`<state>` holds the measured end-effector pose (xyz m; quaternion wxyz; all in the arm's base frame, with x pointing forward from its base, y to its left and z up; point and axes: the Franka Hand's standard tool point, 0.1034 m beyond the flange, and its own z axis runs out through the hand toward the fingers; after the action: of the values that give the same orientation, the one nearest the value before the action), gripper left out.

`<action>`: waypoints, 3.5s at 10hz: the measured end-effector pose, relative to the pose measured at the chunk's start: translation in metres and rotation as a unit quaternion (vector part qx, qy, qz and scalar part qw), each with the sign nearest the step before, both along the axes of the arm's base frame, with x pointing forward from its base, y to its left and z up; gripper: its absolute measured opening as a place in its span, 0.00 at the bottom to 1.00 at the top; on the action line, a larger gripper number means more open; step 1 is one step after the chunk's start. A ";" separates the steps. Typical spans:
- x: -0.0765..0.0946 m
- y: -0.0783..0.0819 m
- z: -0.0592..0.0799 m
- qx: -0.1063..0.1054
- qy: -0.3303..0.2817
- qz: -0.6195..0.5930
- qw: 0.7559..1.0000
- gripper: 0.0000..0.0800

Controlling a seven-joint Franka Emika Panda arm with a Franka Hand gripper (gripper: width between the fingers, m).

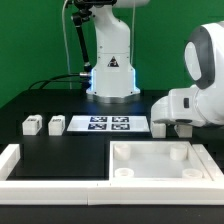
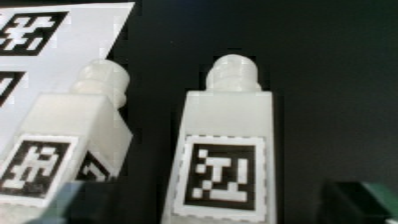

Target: Assemble square table

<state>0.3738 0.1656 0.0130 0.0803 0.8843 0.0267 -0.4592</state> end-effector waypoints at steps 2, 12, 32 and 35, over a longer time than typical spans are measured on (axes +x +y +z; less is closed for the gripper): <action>0.000 0.000 0.000 0.000 0.000 0.000 1.000 0.46; 0.030 -0.028 0.060 0.026 -0.040 -0.006 0.999 0.36; 0.207 -0.045 0.144 0.149 -0.635 0.049 0.756 0.36; 0.205 -0.047 0.137 0.155 -0.669 0.044 0.726 0.36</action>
Offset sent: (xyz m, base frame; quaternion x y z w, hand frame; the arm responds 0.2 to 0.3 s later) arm 0.0000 0.0000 0.0000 0.0000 0.0000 0.0000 1.0000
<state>0.5783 0.1188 0.1505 -0.0412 0.9601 0.0756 0.2661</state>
